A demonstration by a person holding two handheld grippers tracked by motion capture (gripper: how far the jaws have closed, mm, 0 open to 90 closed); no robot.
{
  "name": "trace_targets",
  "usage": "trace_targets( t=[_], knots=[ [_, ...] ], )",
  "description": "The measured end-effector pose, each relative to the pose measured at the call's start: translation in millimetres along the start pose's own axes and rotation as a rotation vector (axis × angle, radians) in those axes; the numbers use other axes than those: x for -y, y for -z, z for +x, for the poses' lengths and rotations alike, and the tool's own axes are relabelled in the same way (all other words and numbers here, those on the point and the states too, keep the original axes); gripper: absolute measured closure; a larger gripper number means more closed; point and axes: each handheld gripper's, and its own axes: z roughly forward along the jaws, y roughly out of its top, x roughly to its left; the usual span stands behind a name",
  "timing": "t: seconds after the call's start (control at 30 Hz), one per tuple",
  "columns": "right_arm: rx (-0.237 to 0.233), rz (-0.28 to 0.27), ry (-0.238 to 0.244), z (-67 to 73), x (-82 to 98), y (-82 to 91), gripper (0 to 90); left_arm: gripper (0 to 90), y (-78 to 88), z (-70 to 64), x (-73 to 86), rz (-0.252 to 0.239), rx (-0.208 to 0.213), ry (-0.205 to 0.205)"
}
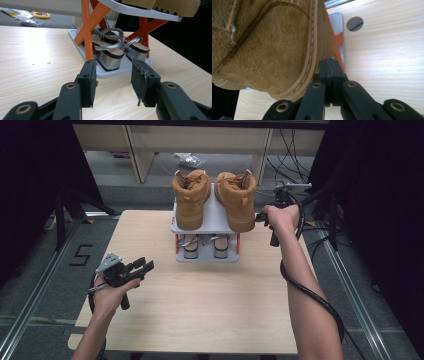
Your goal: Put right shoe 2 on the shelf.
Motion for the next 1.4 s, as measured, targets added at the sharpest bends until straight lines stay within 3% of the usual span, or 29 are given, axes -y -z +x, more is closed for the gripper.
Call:
trace_targets(
  t=[0.13,0.2,0.23,0.5,0.67,0.7,0.8,0.9,1.0,1.1,1.13,1.2,1.23,1.27,1.3,1.4],
  knots=[
    [0.009,0.003,0.030,5.7,1.3,-1.7,90.0,54.6,-0.2,0.0,0.4,0.002,0.000,0.001],
    [0.007,-0.002,0.018,7.0,1.8,-1.6,90.0,54.6,-0.3,-0.2,0.2,0.000,0.001,0.001],
    [0.001,-0.006,0.049,5.3,2.5,-1.6,90.0,54.6,-0.3,-0.2,0.2,0.000,0.001,0.001],
    [0.010,-0.007,0.029,8.1,3.1,-1.6,90.0,54.6,-1.5,-0.8,1.1,0.004,0.001,-0.001],
    [0.001,-0.011,0.065,6.8,3.8,-1.7,90.0,54.6,-2.3,-0.7,1.9,0.006,0.001,0.000],
    [-0.008,0.001,0.029,9.3,4.1,-1.8,90.0,54.6,-2.3,-1.0,1.9,0.006,0.002,0.000],
    [-0.039,-0.007,0.054,14.9,4.0,-5.6,90.0,54.6,-1.0,-1.1,0.9,0.003,0.001,-0.001],
    [-0.023,-0.010,0.074,17.2,2.3,-6.0,90.0,54.6,1.2,-0.6,-0.3,-0.003,0.000,0.000],
    [-0.024,-0.016,0.053,16.7,1.1,-6.2,90.0,54.6,1.3,1.5,-0.6,-0.007,-0.003,0.003],
    [-0.018,-0.015,0.081,19.1,2.5,-6.3,90.0,54.6,-0.1,1.4,1.1,-0.002,-0.001,0.005],
    [-0.030,-0.004,0.055,21.1,3.0,-6.5,90.0,54.6,0.3,0.9,0.7,-0.002,-0.002,0.005],
    [-0.031,-0.010,0.068,23.3,3.3,-9.4,90.0,54.6,0.7,0.8,-0.4,-0.007,-0.002,0.003],
    [-0.037,-0.002,0.042,26.3,4.0,-9.7,90.0,54.6,0.7,0.8,-0.4,-0.007,-0.002,0.003],
    [-0.039,-0.002,0.090,23.3,3.6,-10.5,90.0,54.6,1.8,1.2,-0.8,-0.005,-0.005,-0.002],
    [-0.034,-0.005,0.067,24.4,2.8,-10.8,90.0,54.6,2.4,1.6,-0.8,-0.005,-0.006,-0.001],
    [-0.034,-0.008,0.070,20.3,2.4,-10.5,90.0,54.6,2.6,3.2,-0.7,-0.007,-0.007,0.003]
  ],
)
